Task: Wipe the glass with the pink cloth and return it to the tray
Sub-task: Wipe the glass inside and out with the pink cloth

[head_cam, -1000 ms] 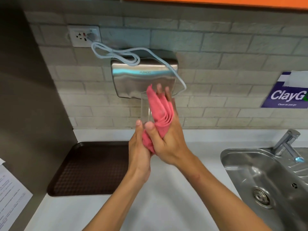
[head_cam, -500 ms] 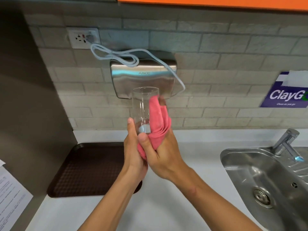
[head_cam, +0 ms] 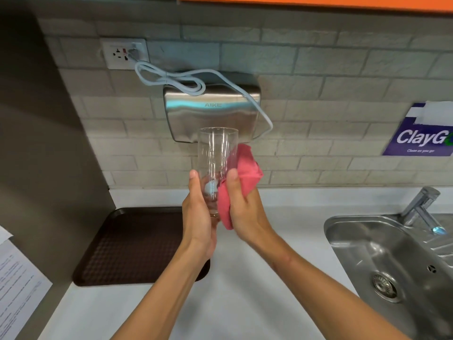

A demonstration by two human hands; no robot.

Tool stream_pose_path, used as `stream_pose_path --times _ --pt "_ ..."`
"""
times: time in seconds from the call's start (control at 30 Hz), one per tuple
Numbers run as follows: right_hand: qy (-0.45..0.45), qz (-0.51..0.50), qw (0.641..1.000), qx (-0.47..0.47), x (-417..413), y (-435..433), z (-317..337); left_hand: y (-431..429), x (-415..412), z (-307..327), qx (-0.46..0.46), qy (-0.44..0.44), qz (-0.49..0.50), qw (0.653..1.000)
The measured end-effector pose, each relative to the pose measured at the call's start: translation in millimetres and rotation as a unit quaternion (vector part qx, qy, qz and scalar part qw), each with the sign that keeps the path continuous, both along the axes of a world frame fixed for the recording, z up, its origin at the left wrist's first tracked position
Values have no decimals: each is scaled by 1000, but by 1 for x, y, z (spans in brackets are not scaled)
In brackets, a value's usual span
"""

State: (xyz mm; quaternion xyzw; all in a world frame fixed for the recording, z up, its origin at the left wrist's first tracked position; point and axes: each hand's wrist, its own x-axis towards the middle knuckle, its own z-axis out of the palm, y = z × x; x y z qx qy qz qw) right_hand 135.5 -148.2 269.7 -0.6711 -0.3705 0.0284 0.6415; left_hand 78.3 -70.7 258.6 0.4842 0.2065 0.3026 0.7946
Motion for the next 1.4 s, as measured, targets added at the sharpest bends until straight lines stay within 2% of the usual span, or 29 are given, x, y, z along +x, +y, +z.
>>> stream_pose_path --times 0.13,0.23,0.3,0.37,0.43,0.5,0.57,0.63,0.7,0.77,0.83,0.9,1.0,1.07,1.17,1.27,1.4 --pt "-171 -22 985 12 -17 -3 -5 -2 1 -2 15 -16 -1 1000" --pt "-190 -64 980 1 -6 6 28 -8 4 -1 24 -16 -2 1000" --pt "-118 -57 990 46 9 8 52 -12 4 5 9 -11 -20 1000" --pt "-10 -39 996 74 20 7 61 -13 4 10 9 -8 -29 1000" --pt "75 12 996 56 22 3 50 -10 2 14 11 -10 -21 1000" --pt "106 65 991 44 12 -2 30 -5 0 14 22 -8 -12 1000" --pt "64 38 997 33 0 -5 10 -3 -1 11 25 0 -3 1000" --pt "-21 -10 999 25 -8 -5 -5 -4 -2 6 13 8 2 1000" --pt "-96 -36 995 16 -14 -2 -7 -6 -1 1 3 7 1 1000" --pt "-126 -48 991 12 -12 2 3 -5 1 -4 17 15 0 1000" --pt "-62 -42 997 33 0 5 22 -3 1 -6 24 27 -24 999" --pt "58 -26 997 52 16 3 43 -1 0 -4 1 33 -81 996" --pt "210 26 976 48 35 -3 57 3 -5 2 -41 24 -191 980" --pt "272 66 958 64 38 -5 57 6 -5 3 -59 19 -247 967" --pt "312 61 943 100 39 -4 55 6 -2 2 -81 37 -262 961" --pt "275 16 954 120 39 -4 52 2 2 -1 -121 46 -180 975" --pt "115 -66 987 95 36 -2 48 -12 6 1 -122 71 -90 986"
